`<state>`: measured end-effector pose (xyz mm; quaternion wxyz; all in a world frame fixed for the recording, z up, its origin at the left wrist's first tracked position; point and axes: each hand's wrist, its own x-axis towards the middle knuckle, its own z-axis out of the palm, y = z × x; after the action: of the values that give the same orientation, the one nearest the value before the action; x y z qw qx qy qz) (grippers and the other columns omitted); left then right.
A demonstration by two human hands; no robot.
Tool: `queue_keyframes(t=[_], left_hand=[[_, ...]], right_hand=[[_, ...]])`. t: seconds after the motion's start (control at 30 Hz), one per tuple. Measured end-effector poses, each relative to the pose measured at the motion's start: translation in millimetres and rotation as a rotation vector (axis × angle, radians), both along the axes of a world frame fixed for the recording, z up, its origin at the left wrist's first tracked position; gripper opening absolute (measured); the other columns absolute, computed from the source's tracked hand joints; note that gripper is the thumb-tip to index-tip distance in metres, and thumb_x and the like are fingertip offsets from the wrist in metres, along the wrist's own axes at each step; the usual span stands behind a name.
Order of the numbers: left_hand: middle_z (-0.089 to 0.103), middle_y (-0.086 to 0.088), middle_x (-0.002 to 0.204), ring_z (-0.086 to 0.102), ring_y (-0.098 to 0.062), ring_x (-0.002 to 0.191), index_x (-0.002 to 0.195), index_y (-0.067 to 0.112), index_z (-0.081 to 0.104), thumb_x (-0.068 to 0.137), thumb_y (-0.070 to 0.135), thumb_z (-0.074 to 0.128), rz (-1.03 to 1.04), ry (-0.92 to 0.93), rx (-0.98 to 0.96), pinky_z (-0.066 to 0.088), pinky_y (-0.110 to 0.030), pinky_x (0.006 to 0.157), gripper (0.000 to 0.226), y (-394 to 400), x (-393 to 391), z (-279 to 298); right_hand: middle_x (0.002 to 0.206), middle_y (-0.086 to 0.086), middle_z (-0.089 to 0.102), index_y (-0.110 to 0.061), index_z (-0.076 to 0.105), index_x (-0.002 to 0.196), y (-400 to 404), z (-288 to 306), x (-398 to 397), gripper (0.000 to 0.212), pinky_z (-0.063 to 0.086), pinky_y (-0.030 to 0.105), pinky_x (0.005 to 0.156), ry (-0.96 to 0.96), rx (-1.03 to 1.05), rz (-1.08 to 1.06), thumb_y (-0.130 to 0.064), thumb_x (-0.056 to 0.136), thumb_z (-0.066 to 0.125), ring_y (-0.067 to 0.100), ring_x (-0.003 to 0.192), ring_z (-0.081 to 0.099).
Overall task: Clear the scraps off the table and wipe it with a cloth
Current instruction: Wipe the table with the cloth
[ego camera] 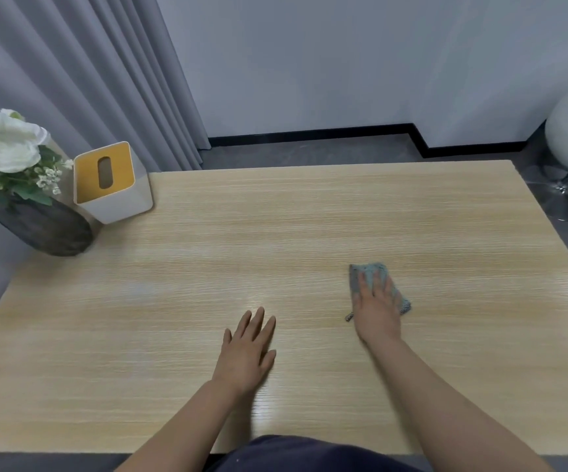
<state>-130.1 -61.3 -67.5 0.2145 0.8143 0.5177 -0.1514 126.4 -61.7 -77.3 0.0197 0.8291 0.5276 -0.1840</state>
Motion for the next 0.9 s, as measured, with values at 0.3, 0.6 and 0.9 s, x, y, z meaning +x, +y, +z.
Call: queue_keyframes(t=[0.3,0.6,0.9], left_hand=[[0.022,0.004,0.154,0.018,-0.019,0.141,0.147,0.030,0.025,0.096,0.044,0.038,-0.012,-0.067,0.107,0.022,-0.037,0.111,0.054,16.8,-1.5,5.8],[0.011,0.003,0.157,0.006,-0.017,0.145,0.148,0.030,0.019,0.098,0.037,0.041,0.042,-0.068,0.053,0.016,-0.042,0.116,0.055,66.3,14.4,8.2],[-0.013,0.005,0.158,-0.009,-0.017,0.146,0.151,0.023,0.000,0.100,0.037,0.035,-0.012,0.021,-0.043,0.011,-0.052,0.114,0.064,117.1,43.1,11.9]], right_hand=[[0.158,-0.001,-0.006,-0.032,0.005,0.150,12.8,10.7,-17.5,0.051,-0.005,0.033,0.115,0.127,0.026,0.512,-0.036,0.102,0.023,0.018,0.145,-0.008],[0.157,0.015,-0.004,-0.029,0.002,0.150,42.1,0.8,-15.2,0.067,0.004,0.045,0.115,0.029,0.044,0.057,-0.023,0.097,0.044,0.029,0.145,-0.001],[0.158,-0.001,-0.005,-0.032,0.003,0.150,69.2,-0.5,3.5,0.050,-0.005,0.037,0.116,0.078,0.047,0.344,-0.034,0.102,0.020,0.019,0.145,-0.009]])
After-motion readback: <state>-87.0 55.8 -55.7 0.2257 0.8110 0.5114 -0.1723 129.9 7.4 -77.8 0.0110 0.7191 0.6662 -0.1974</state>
